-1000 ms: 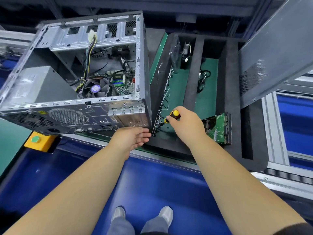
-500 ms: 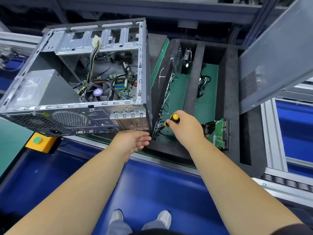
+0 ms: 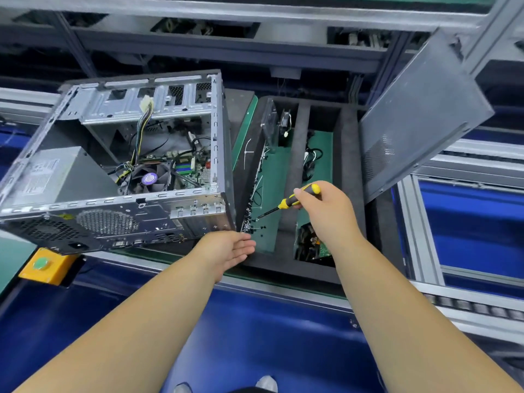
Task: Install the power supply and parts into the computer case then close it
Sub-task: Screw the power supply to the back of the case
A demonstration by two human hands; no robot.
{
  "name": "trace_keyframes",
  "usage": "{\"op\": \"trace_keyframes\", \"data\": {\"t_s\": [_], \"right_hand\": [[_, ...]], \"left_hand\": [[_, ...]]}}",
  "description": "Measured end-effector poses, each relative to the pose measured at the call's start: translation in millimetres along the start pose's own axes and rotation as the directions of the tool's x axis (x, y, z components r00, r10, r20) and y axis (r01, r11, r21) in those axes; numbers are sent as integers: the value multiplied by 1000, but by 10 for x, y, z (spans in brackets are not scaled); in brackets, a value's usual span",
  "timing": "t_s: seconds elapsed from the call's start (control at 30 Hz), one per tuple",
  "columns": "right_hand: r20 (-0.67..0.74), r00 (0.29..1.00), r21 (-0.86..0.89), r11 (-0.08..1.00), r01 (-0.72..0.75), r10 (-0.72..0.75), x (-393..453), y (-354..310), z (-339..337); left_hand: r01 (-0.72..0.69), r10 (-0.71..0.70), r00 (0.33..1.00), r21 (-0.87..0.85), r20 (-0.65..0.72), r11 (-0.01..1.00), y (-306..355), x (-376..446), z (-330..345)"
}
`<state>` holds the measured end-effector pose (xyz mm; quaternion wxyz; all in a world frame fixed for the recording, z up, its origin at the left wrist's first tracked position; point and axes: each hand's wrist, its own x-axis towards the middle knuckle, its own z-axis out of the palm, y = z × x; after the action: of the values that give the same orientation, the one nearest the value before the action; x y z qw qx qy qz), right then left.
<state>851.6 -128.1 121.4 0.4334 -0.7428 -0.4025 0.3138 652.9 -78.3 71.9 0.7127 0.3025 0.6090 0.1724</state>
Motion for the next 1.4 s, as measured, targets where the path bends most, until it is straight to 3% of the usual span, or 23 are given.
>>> {"op": "trace_keyframes", "data": {"t_s": [0.13,0.3,0.5,0.73,0.97,1.4], "right_hand": [[-26,1000,158,987,-9,13,-137,-117,-241],[-55,998,256,967,-9,24,-278,-155,-423],[-80,997,278,961,11,12,-415,-166,-485],[-164,986,288,958,19,30,-734,-338,-345],[-177,984,256,966,23,23,-1150,-698,278],[-82,997,97,995,-7,15,-1927,-1358,2063]], "left_hand": [[52,-33,984,-102,176,993,36,-42,108],[7,54,956,-207,290,978,80,-132,243],[-82,140,935,-184,326,980,88,-269,258],[-54,117,941,-202,317,978,73,-426,7],[4,81,934,-239,348,971,7,-593,-691],[49,55,966,-388,251,920,-187,-827,-2640]]}}
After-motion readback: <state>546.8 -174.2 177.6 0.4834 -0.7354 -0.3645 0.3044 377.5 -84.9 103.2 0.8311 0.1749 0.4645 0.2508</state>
